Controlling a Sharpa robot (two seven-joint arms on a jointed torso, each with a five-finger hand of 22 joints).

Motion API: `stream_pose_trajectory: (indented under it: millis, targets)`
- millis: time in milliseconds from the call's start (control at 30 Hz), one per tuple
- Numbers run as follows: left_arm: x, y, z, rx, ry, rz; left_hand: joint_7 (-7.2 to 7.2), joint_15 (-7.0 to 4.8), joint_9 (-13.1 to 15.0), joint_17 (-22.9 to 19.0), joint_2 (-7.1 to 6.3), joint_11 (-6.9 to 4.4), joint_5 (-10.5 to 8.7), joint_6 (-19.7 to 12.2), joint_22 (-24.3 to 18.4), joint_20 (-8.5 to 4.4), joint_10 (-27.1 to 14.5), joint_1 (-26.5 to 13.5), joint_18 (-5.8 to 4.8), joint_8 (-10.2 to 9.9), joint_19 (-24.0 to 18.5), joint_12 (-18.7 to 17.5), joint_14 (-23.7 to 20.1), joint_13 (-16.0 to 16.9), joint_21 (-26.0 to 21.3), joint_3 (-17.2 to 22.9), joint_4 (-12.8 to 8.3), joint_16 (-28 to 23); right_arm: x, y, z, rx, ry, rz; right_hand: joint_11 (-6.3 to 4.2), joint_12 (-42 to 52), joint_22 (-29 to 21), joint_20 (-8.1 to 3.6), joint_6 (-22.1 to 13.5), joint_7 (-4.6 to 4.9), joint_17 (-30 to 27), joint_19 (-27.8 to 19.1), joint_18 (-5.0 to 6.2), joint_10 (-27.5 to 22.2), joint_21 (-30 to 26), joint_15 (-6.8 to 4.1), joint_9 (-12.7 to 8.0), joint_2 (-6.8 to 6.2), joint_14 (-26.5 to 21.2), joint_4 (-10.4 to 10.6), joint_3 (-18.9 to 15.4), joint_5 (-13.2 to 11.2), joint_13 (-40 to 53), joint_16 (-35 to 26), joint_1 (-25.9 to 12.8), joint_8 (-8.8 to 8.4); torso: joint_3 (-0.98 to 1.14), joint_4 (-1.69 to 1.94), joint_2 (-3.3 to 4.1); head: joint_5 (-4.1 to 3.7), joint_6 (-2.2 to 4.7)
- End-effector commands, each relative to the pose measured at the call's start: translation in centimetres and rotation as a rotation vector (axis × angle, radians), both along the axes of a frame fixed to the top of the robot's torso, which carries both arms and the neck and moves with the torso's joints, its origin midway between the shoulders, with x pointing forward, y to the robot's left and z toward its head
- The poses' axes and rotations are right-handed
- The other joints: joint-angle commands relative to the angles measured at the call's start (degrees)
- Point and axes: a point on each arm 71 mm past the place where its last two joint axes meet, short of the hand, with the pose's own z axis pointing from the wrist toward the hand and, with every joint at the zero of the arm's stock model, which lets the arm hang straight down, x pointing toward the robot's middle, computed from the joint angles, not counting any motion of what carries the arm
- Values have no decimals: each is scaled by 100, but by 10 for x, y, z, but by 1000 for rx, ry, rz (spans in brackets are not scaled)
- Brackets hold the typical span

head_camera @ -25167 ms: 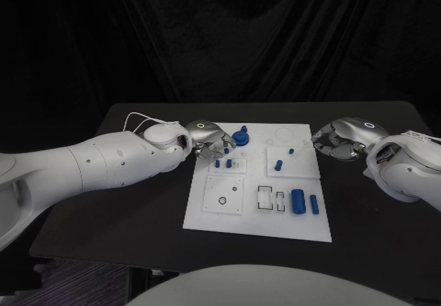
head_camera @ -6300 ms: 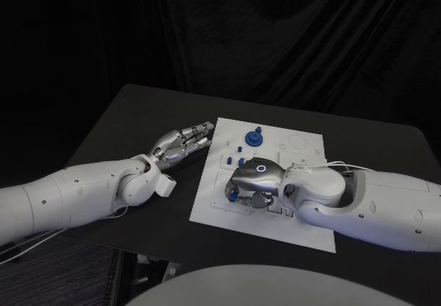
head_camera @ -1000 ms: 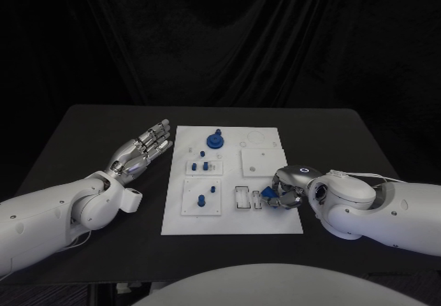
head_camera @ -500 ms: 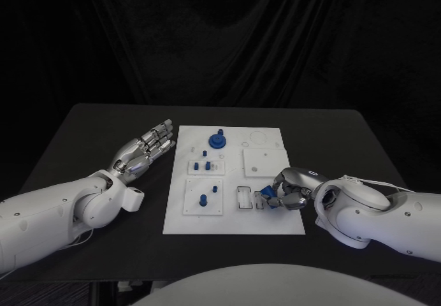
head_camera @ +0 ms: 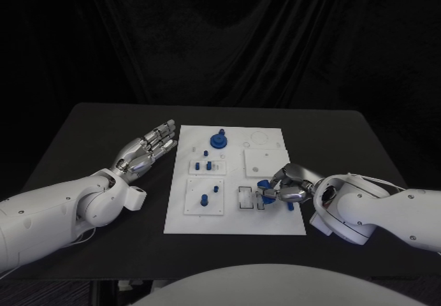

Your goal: Assemble the parts on the task board

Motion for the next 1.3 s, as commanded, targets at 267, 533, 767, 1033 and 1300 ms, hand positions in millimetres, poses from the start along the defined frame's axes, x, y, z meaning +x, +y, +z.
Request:
stream_pose_trajectory:
  millis: [267,533,767,1033,1300]
  targets:
    - [-1,-3,0,-24,-12,-15,58,21,9,-7,-9,29,2,6,6,39,-8,60,77,23,-1,40,-3,5,-8,39,-4,-21,4,8,-12,20,131,-3,17,15,1252,-4,-90,3,561,275,57,586,-131,1,280,86,424,-484,650,-837,1508,-64,-364,-85,1,9,7,39,-1]
    - [-1,-4,-1,-24,-9,-17,99,23,13,-7,-8,25,-7,31,4,40,-10,56,77,28,-1,36,-3,4,-8,47,-1,-21,8,12,-15,1,139,7,49,15,1221,23,-130,38,488,238,78,586,-214,28,268,114,411,-344,562,-1245,1508,-95,-552,-176,-5,5,8,87,-1]
    - [-1,-4,-2,-24,-6,-18,122,26,15,-7,-11,18,-15,44,4,42,-11,54,76,30,-1,35,-3,4,-8,50,-1,-21,9,16,-16,-11,143,28,84,15,1212,46,-179,79,445,227,85,586,-244,55,226,129,403,-235,463,-1480,1508,-111,-668,-270,-1,-2,11,114,-1]
    - [-1,-5,-2,-24,-4,-21,143,29,17,-7,-14,10,-26,63,3,43,-12,53,76,34,-1,32,-3,3,-8,53,-1,-21,10,19,-16,-1,128,38,109,15,1191,72,-201,102,390,201,100,586,-307,77,178,189,393,-82,316,-1837,1508,-134,-777,-358,1,3,10,123,-1]
    - [-1,-4,-2,-23,-2,-22,159,39,17,-7,-15,1,-41,64,7,49,-13,53,74,34,1,33,-3,3,-7,59,-3,-21,12,20,-14,17,100,36,121,15,1163,87,-207,116,312,165,120,586,-392,90,142,262,377,116,151,-2223,1508,-167,-888,-417,2,-9,15,144,-1]
